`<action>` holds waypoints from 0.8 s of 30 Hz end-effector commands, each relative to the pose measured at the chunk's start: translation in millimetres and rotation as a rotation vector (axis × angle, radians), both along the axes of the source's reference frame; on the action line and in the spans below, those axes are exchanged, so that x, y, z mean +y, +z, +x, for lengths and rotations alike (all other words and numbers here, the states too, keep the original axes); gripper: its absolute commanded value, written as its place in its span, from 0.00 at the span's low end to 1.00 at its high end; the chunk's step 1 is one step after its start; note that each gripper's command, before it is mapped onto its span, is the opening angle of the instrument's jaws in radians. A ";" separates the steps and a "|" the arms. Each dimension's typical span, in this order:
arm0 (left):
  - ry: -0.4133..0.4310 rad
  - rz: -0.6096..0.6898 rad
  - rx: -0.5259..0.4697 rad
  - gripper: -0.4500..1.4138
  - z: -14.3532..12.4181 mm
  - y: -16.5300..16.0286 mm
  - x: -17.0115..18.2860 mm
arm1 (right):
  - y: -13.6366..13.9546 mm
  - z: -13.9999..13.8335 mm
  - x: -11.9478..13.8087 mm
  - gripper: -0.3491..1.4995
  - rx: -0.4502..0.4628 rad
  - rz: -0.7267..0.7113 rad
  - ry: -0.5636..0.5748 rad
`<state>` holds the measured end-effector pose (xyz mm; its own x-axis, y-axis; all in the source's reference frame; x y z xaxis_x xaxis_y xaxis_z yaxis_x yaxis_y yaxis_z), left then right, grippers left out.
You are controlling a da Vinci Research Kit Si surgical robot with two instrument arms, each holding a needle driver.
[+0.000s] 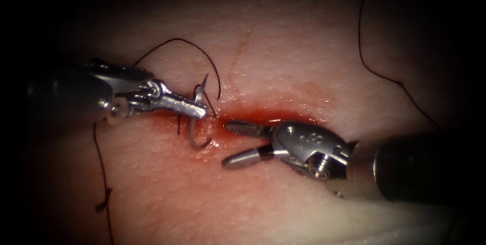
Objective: Wound Closure
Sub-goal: With the left tool, pull the needle through the skin.
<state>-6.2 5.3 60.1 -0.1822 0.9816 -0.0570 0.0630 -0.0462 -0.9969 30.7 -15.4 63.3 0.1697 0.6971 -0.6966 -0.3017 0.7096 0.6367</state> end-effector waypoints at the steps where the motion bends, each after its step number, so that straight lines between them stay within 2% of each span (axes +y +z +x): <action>1: 0.002 0.001 -0.005 0.00 -0.5 0.0 0.2 | 0.7 0.7 -0.1 0.61 0.000 -0.001 -0.002; 4: 0.004 -0.012 -0.013 0.00 -0.4 -1.0 0.2 | 0.9 0.8 -0.4 0.61 0.000 -0.004 -0.003; 8: -0.027 -0.251 -0.081 0.00 0.1 -2.4 -0.3 | 1.0 0.8 -0.6 0.62 0.000 -0.006 -0.003; 9: -0.027 -0.251 -0.081 0.00 0.1 -2.4 -0.3 | 1.0 0.8 -0.6 0.62 0.000 -0.006 -0.003; 10: -0.042 -0.428 -0.111 0.00 0.5 -3.4 -0.5 | 1.0 0.8 -0.7 0.63 0.001 -0.007 -0.003; 11: -0.047 -0.502 -0.127 0.00 0.7 -3.7 -0.5 | 1.0 0.9 -0.7 0.63 0.001 -0.007 -0.003; 12: -0.058 -0.667 -0.163 0.00 1.0 -4.5 -0.6 | 1.1 0.9 -0.9 0.63 0.001 -0.015 -0.006; 14: -0.069 -0.780 -0.178 0.00 1.2 -5.2 -0.5 | 1.2 0.9 -1.0 0.63 0.002 -0.011 -0.005; 15: -0.083 -0.898 -0.167 0.00 1.4 -6.1 -0.4 | 1.3 0.9 -1.3 0.63 0.003 -0.009 -0.004; 16: -0.083 -0.898 -0.167 0.00 1.4 -6.1 -0.4 | 1.3 0.9 -1.3 0.63 0.003 -0.009 -0.004; 17: -0.092 -0.998 -0.154 0.00 1.5 -6.7 -0.4 | 1.4 0.9 -1.4 0.63 0.003 -0.010 -0.005; 21: -0.152 -1.091 -0.119 0.00 1.5 -7.6 0.4 | 1.4 0.9 -1.5 0.63 0.004 -0.011 -0.006; 24: -0.272 -1.131 -0.112 0.00 1.8 -8.3 2.7 | 1.4 1.0 -1.7 0.63 0.005 -0.006 -0.004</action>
